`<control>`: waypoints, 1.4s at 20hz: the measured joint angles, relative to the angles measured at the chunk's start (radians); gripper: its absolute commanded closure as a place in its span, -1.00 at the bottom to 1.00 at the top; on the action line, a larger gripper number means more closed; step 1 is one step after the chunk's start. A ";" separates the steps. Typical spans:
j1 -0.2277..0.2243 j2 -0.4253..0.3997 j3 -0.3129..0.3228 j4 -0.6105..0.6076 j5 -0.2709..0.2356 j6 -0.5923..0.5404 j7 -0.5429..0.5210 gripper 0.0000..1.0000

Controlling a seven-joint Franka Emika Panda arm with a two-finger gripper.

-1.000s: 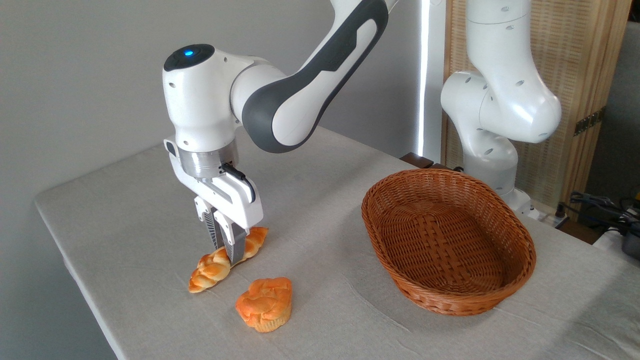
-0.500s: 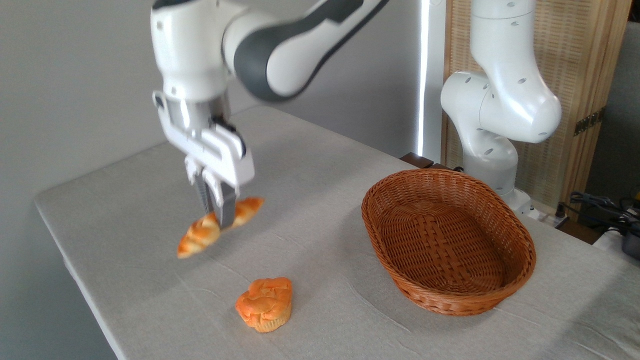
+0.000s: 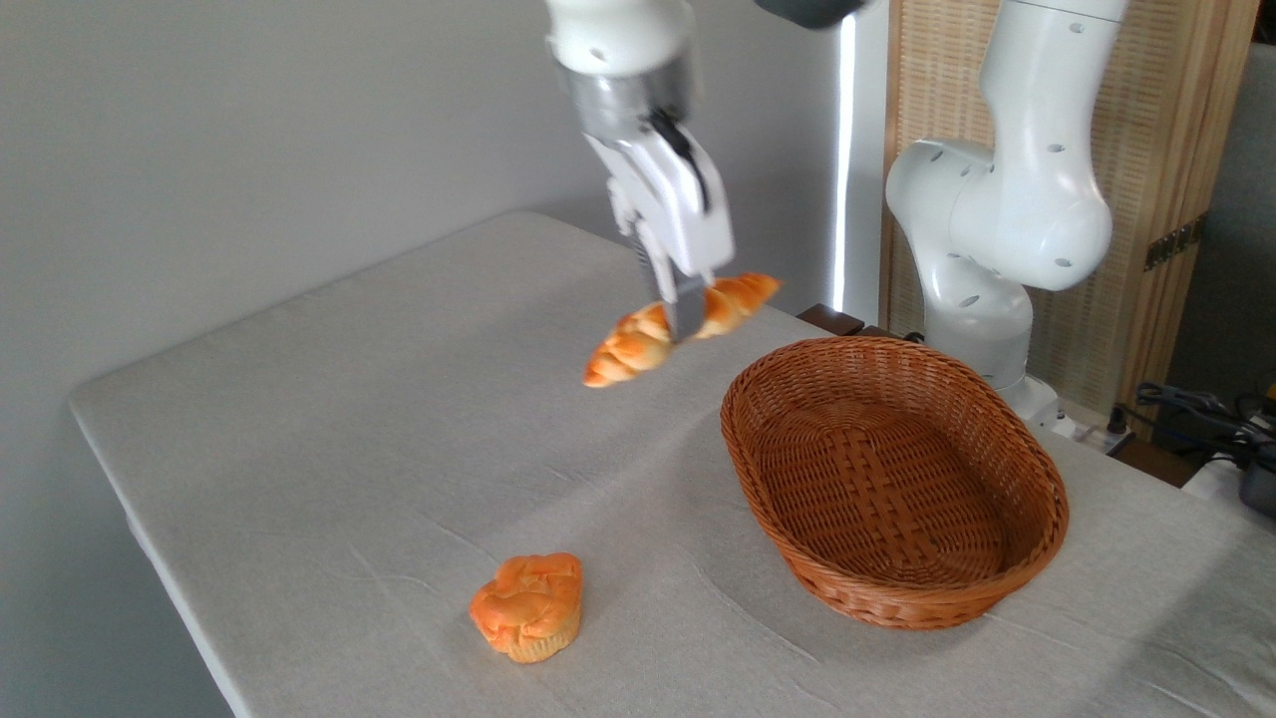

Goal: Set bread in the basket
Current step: 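Lift the braided roll and carry it over the wicker basket, then lower the roll into the basket and open the gripper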

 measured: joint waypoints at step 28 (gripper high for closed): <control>-0.170 -0.090 0.265 -0.194 0.175 -0.140 0.256 -0.88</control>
